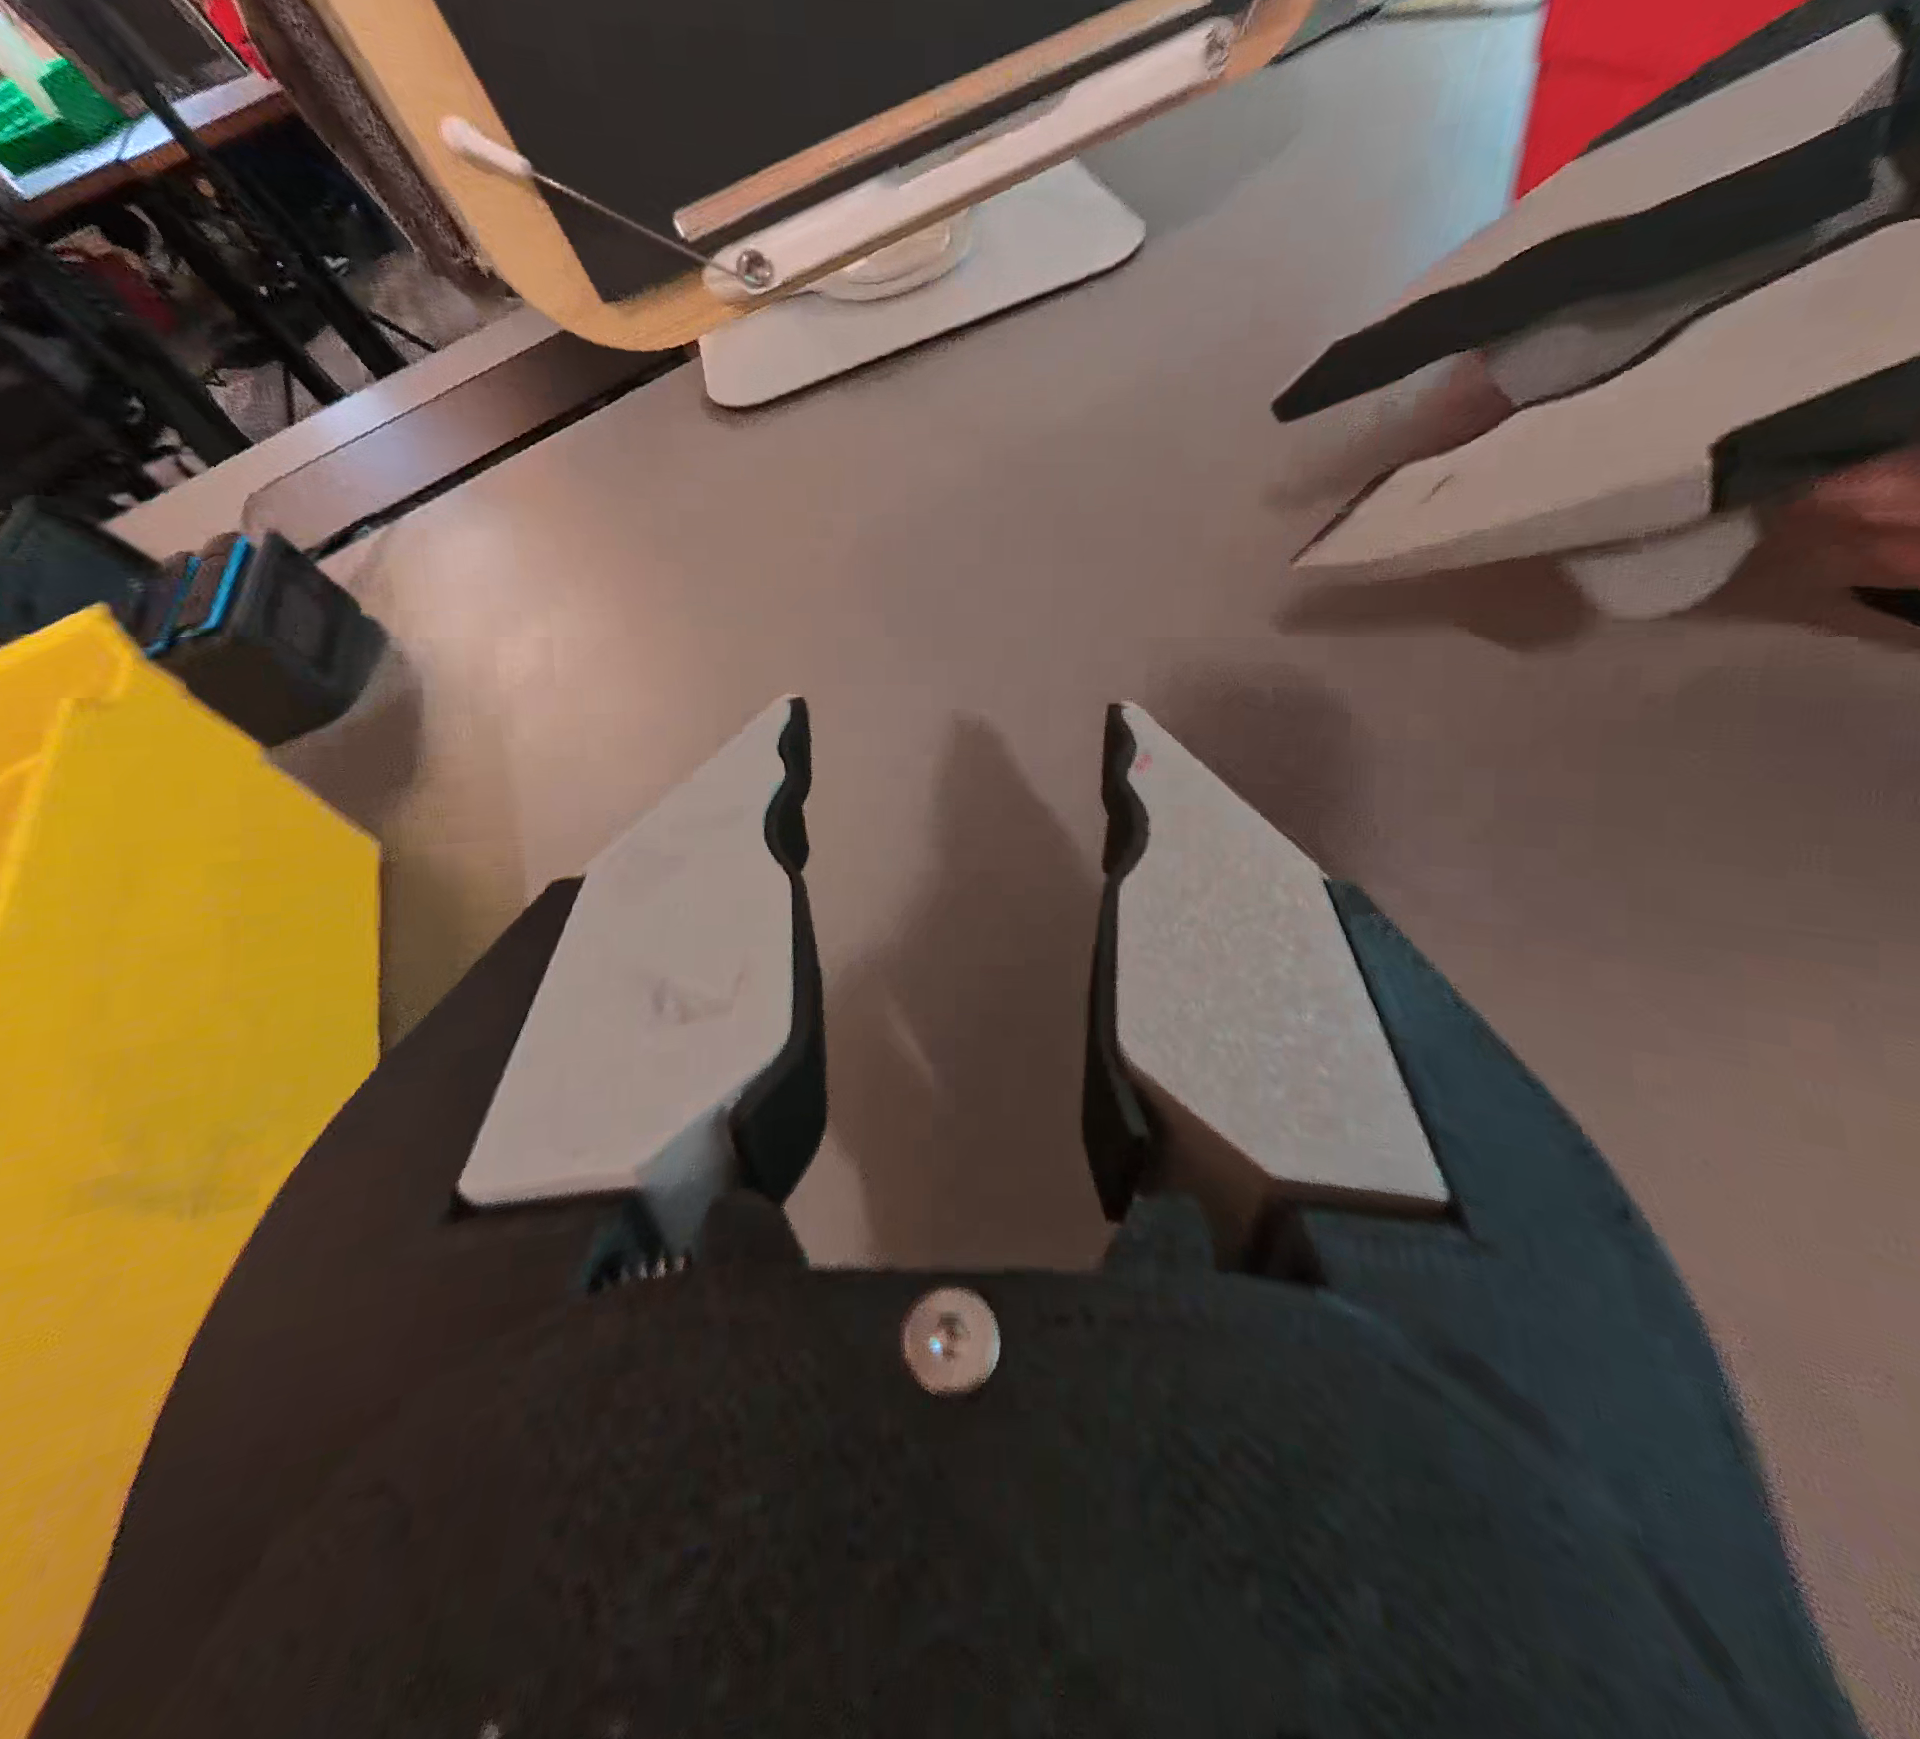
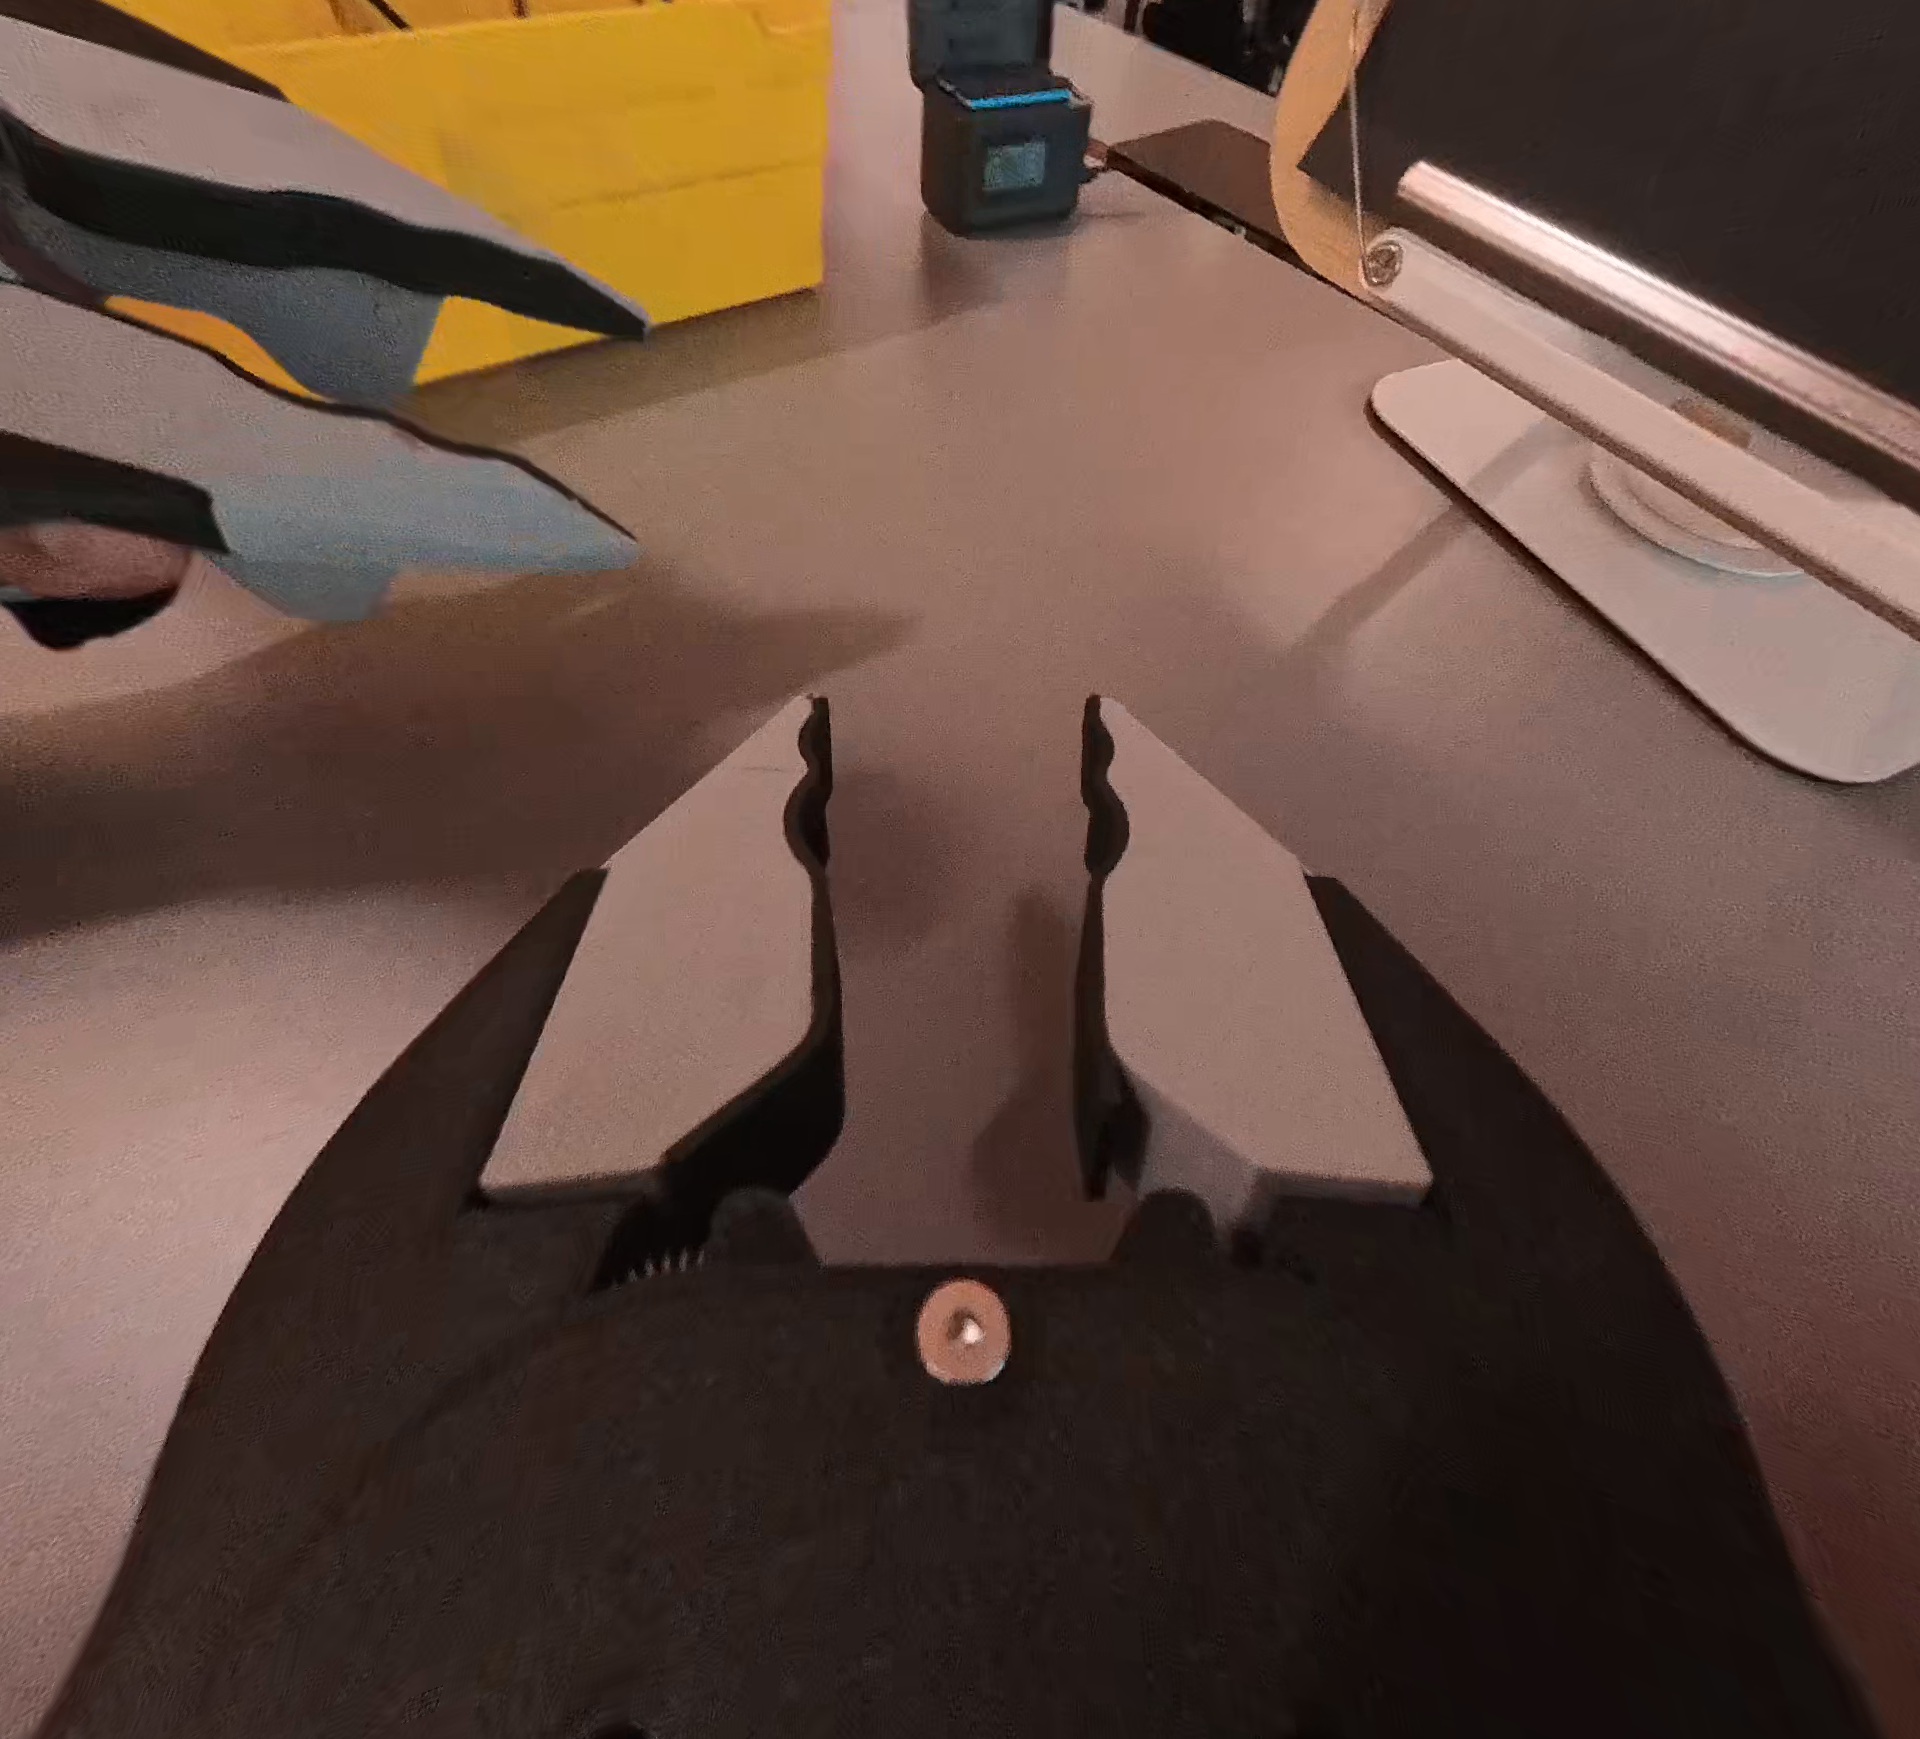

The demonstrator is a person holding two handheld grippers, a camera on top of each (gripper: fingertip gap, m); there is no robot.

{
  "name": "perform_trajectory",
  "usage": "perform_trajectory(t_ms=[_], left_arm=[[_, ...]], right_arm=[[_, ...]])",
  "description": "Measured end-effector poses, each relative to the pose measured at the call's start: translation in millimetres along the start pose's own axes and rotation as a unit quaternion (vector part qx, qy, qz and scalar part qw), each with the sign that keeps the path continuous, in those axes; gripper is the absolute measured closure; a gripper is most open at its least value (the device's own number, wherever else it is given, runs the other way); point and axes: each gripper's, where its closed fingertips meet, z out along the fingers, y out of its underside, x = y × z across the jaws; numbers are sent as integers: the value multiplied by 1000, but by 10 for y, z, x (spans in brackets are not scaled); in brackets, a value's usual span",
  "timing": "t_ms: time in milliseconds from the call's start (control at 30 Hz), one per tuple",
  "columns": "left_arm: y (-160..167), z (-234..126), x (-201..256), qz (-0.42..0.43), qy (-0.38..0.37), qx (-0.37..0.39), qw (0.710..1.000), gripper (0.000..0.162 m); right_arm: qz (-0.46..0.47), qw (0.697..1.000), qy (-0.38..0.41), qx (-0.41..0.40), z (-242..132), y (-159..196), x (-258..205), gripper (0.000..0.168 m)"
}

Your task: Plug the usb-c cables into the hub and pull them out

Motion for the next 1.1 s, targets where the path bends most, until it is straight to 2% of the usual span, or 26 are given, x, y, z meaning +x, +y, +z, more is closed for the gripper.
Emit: perform_trajectory(t_ms=[133, 167, 200, 300, 367, 400, 467, 500, 600, 667, 833, 1100], left_arm=[[93, 812, -103, -5, 9, -32, 999, 106], [106, 948, -114, -6, 20, -52, 998, 109], [61, 1059, -119, -17, 28, -55, 998, 102], [-49, 1239, -90, -19, 54, -41, 998, 102], [-34, 1253, -42, -17, 73, -48, 996, 95], [-53, 1229, -26, -13, 77, -39, 996, 97], [-131, 1173, -60, -3, 61, -7, 998, 126], [-175, 1155, -77, 5, 52, 10, 999, 129], [-201, 1156, -60, 25, 44, 18, 999, 117], [-182, 1163, -9, 37, 52, 10, 998, 113], [-185, 1157, 14, 45, 49, 11, 998, 114], [-181, 1126, -72, -18, 68, 14, 997, 114]], right_arm=[[23, 1000, 12, -15, 321, 37, 301, 120], [17, 999, 28, -15, 343, 66, 391, 119], [20, 999, 32, -20, 353, 121, 442, 118], [56, 997, 43, -32, 334, 169, 576, 103], [42, 997, 48, -39, 342, 188, 615, 108], [35, 997, 49, -51, 362, 221, 616, 110], [32, 997, 27, -69, 403, 276, 551, 115], [30, 997, 20, -70, 406, 279, 531, 120], [28, 998, 7, -60, 390, 246, 498, 130], [32, 998, 4, -58, 388, 243, 501, 128], [32, 998, 3, -52, 368, 233, 507, 126], [47, 998, 4, -33, 360, 167, 575, 123]])
